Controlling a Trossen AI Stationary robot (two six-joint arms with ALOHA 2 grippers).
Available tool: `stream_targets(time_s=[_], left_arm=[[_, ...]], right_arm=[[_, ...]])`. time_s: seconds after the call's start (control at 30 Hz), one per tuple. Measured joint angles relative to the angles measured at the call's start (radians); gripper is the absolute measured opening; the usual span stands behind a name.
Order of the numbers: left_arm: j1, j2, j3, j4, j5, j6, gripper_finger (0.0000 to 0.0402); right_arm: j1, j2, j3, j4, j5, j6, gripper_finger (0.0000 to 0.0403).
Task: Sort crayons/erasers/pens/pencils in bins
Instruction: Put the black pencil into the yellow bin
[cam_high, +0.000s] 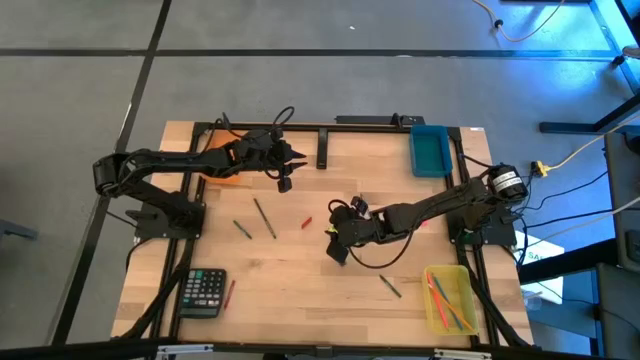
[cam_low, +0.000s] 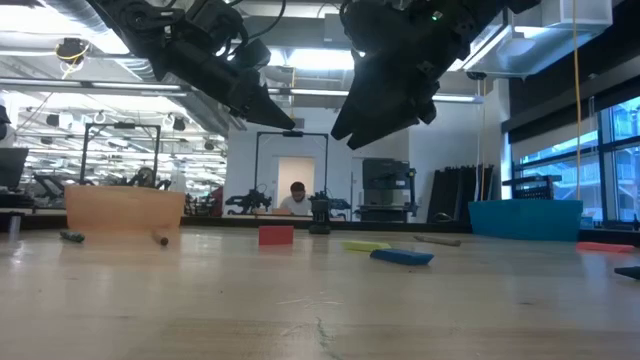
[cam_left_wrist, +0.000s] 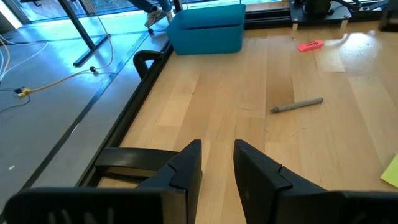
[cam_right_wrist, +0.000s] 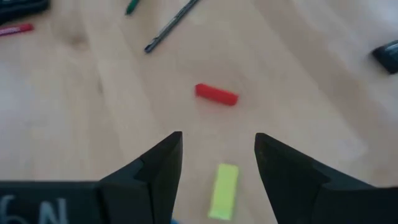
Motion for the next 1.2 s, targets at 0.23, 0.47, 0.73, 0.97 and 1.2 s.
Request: stream_targets(time_s=[0.23,0.47,0.73,0.97,1.2], left_arm=[[-0.003,-0.029,0.000,-0.135,0.000,-0.016,0.0086],[-0.093,-0.121,-0.001,-0.394,-0.005,-0.138,0.0086],[-0.284,-0.128,-0.094,-0.516,0.001,-0.277,0.0086],[-0.394,-0.128,-0.107,-0.657,-0.002,-0.222,0.0086],[-0.379,-0.090,-0.107,-0.710,-0.010,-0.086,0.0086]], right_arm=[[-0.019,-0.005,0.001,-0.072,0.059,-0.175,0.0204],[-0.099,-0.010,0.001,-0.131,0.018,-0.327,0.0204],[-0.193,-0.020,-0.165,0.312,-0.260,-0.485,0.0204],[-0.224,-0.020,-0.370,0.756,-0.386,-0.409,0.0204],[-0.216,-0.020,-0.386,0.814,-0.386,-0.392,0.0204]])
